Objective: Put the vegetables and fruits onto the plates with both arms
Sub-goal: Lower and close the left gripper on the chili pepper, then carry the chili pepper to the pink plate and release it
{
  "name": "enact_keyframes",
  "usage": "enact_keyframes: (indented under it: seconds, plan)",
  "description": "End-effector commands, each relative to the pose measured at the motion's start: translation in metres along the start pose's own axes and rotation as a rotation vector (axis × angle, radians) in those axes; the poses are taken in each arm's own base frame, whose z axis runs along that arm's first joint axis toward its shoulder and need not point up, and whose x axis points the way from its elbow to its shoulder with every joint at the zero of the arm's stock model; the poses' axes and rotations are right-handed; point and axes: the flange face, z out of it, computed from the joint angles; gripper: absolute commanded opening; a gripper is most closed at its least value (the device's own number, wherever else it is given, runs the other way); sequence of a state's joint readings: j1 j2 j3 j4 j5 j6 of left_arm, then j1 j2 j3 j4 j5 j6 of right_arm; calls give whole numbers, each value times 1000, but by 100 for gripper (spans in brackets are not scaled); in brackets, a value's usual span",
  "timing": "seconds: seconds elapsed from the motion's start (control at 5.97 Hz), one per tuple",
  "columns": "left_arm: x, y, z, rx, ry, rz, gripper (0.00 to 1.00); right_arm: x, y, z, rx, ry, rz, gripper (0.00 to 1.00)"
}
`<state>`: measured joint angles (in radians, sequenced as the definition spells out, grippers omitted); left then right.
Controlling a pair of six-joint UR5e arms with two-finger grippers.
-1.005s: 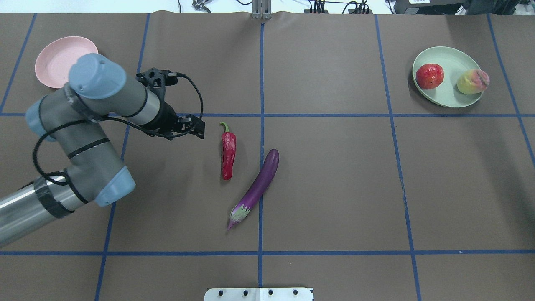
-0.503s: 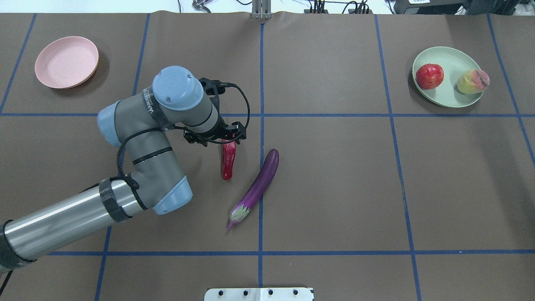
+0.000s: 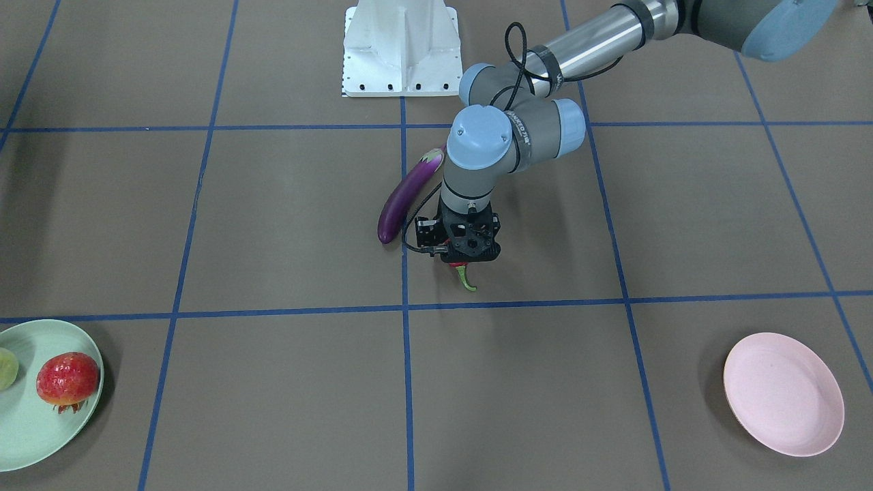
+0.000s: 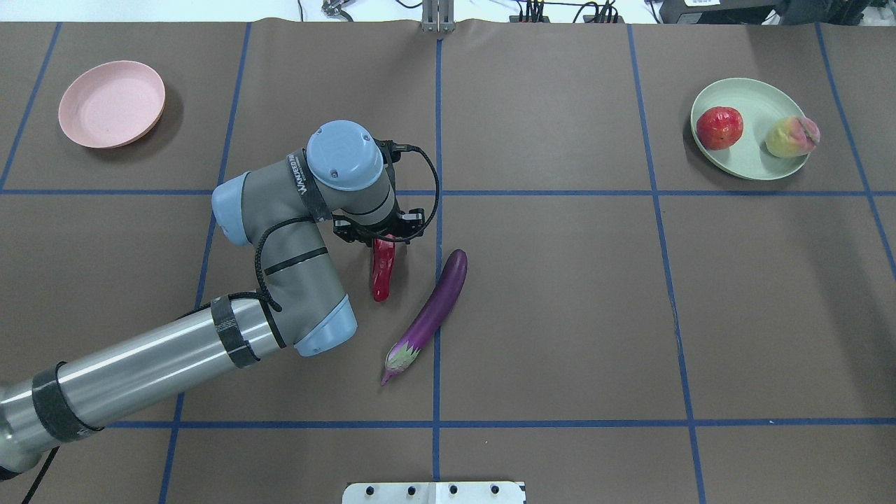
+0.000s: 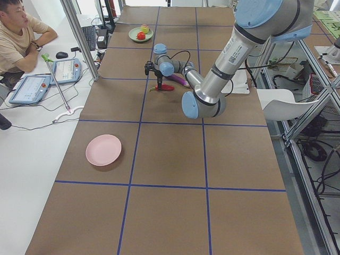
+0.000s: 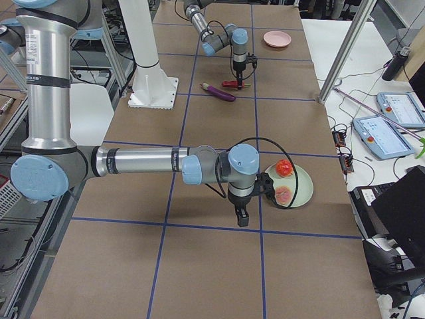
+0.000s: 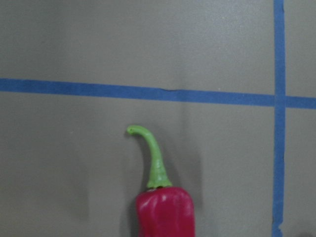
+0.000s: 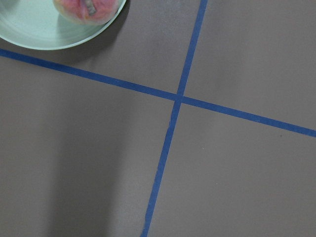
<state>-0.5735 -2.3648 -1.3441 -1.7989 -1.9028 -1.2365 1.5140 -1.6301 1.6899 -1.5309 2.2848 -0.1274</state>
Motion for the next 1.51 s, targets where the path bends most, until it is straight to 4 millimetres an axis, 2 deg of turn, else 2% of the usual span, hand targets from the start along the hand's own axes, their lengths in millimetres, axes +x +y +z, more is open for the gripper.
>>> enact_keyframes:
  seconds: [0.0, 0.34, 0.5, 0.67, 0.84, 1.01, 1.17, 1.34]
  plan:
    - [-6, -7, -2, 4, -41, -15, 0, -1, -1, -1, 3, -2, 1, 100]
    - [-25, -44, -23, 45, -43, 27, 0, -2, -2, -1, 3, -7, 2, 100]
    - [-46, -79, -43, 82, -51, 135, 0, -2, -2, 0, 2, -7, 3, 100]
    - [-91, -127, -61, 110, -98, 239, 0, -1, -1, 1, -1, -7, 4, 100]
    - [-157, -185, -62, 105, -185, 327, 0, 0, 0, 4, -5, -8, 6, 100]
    - [-223, -233, -69, 49, -232, 474, 0, 0, 0, 4, -4, -8, 5, 100]
    - [-289, -271, -79, 0, -283, 617, 0, -1, 0, 4, -4, -10, 5, 100]
    - [-332, -290, -80, -35, -317, 675, 0, -1, 0, 4, -4, -10, 5, 100]
